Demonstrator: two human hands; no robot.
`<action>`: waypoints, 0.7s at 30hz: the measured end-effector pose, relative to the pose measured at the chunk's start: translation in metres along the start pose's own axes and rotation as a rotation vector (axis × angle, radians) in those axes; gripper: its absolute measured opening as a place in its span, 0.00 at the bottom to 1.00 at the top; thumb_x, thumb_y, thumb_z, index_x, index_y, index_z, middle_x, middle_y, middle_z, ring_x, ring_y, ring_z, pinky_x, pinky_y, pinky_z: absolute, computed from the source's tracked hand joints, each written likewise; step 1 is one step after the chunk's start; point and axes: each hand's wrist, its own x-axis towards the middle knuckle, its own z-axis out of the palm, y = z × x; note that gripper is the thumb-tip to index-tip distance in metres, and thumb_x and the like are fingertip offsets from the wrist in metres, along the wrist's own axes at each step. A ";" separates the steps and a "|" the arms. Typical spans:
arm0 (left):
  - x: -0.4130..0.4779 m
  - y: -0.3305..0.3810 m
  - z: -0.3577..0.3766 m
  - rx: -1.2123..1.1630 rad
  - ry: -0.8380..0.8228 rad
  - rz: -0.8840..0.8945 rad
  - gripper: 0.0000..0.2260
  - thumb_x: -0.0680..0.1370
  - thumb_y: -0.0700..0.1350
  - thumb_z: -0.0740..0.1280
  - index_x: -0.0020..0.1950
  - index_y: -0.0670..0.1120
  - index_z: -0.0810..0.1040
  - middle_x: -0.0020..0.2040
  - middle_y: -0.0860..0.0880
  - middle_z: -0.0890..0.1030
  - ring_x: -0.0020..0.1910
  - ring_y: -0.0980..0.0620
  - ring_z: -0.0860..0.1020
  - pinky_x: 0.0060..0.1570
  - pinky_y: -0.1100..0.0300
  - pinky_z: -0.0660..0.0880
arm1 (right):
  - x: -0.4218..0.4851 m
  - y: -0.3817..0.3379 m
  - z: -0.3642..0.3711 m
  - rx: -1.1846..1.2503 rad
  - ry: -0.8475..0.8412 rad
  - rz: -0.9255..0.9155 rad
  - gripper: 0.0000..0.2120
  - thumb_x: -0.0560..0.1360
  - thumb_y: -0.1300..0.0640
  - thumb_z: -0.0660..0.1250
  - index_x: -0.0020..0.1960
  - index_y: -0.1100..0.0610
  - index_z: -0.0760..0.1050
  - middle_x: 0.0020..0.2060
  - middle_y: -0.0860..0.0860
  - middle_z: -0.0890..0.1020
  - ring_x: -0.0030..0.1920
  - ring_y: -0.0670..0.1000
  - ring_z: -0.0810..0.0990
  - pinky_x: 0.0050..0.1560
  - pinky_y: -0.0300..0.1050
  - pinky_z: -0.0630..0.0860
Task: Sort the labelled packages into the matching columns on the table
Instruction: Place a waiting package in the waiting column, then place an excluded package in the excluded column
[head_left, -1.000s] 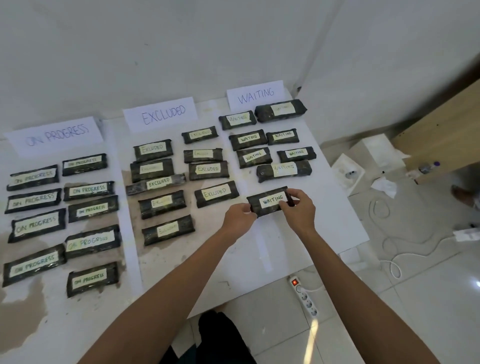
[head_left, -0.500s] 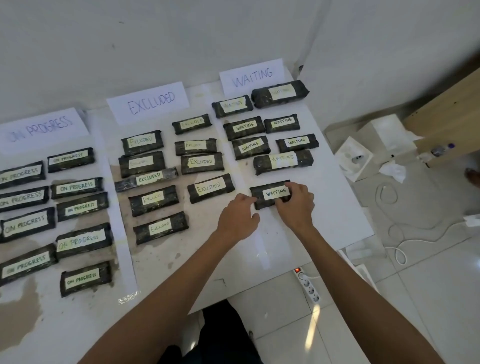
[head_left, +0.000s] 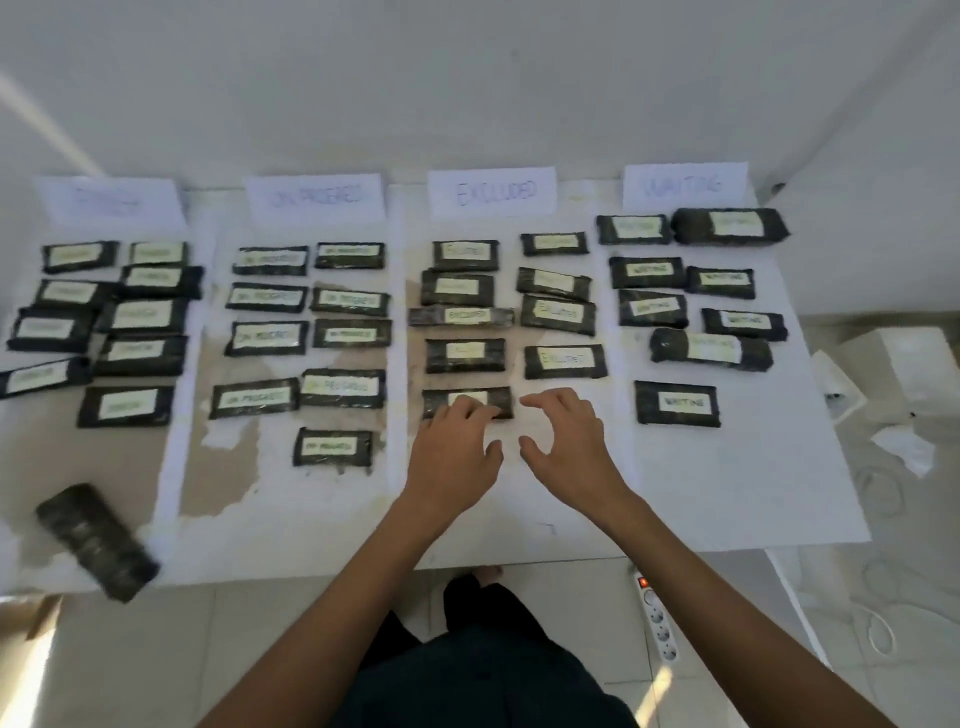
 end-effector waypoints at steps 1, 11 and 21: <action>-0.008 -0.012 -0.007 -0.006 0.025 -0.020 0.18 0.76 0.48 0.64 0.66 0.48 0.72 0.62 0.49 0.74 0.59 0.47 0.73 0.57 0.54 0.70 | 0.000 -0.013 0.007 -0.001 -0.018 -0.030 0.19 0.75 0.55 0.66 0.65 0.51 0.70 0.62 0.48 0.70 0.61 0.50 0.67 0.63 0.44 0.62; -0.094 -0.149 -0.061 -0.062 0.196 -0.308 0.16 0.75 0.46 0.65 0.62 0.47 0.75 0.58 0.47 0.76 0.54 0.45 0.75 0.52 0.50 0.74 | -0.004 -0.138 0.107 -0.008 -0.207 -0.294 0.17 0.74 0.56 0.67 0.63 0.52 0.73 0.58 0.49 0.73 0.58 0.51 0.69 0.62 0.48 0.68; -0.172 -0.298 -0.078 -0.020 0.223 -0.700 0.25 0.72 0.45 0.68 0.67 0.44 0.68 0.66 0.39 0.67 0.60 0.37 0.69 0.57 0.46 0.71 | -0.007 -0.236 0.223 -0.019 -0.503 -0.394 0.17 0.75 0.58 0.65 0.64 0.52 0.72 0.60 0.49 0.72 0.60 0.50 0.71 0.62 0.43 0.69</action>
